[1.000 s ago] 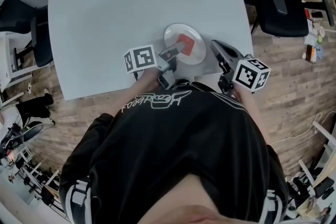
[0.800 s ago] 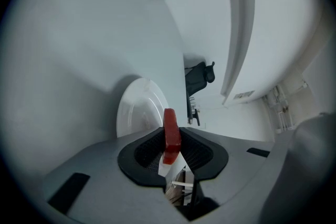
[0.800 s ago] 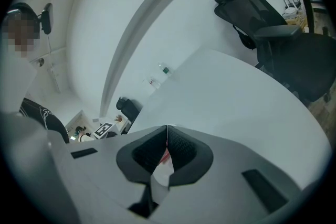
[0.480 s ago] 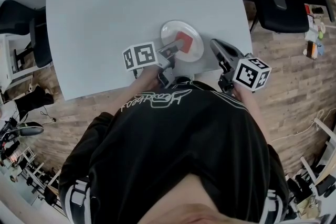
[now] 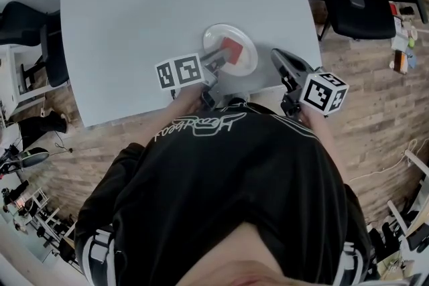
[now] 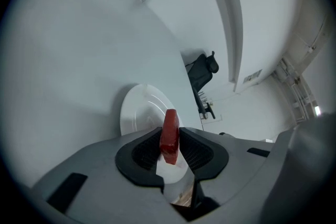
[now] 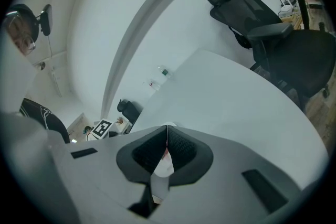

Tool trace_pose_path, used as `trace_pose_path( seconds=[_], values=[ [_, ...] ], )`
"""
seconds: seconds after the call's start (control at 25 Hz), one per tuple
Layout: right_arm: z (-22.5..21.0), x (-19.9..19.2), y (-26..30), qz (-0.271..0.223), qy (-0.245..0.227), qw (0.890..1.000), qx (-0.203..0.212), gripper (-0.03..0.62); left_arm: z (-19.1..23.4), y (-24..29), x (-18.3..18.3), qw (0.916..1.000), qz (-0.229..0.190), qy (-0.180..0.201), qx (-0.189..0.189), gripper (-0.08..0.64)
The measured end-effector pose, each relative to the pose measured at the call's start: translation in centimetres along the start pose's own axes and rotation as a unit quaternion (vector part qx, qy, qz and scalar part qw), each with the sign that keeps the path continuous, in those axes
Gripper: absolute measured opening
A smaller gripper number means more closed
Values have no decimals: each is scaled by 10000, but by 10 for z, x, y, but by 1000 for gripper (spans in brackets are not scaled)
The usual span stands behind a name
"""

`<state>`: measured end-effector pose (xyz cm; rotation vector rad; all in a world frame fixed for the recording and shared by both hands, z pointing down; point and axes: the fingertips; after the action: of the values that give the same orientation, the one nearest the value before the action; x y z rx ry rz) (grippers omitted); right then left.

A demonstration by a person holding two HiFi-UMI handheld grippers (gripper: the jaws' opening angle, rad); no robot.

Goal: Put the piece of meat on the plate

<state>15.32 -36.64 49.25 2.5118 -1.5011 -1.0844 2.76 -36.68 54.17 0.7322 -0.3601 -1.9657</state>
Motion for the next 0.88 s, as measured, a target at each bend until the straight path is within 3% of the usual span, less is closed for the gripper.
trace_pose_path(
  seconds=[0.24, 0.56, 0.88],
  values=[
    [3, -2, 1, -12, -49, 10000, 25, 9, 1, -1, 4, 9978, -64, 632, 182, 114],
    [3, -3, 1, -7, -32, 10000, 43, 9, 3, 0, 7, 9873, -124, 1477, 570, 151],
    [3, -8, 2, 101, -15, 9999, 74, 9, 2, 0, 4, 9766, -72, 1977, 845, 198]
  ],
)
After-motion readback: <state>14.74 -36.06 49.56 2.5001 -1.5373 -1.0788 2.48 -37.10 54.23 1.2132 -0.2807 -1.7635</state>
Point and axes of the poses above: the fingertips, and each gripper's own axes: y forward along the fingers, z to its left, x out of its top, and after that the axes turned 3 degrees about y, right-handed
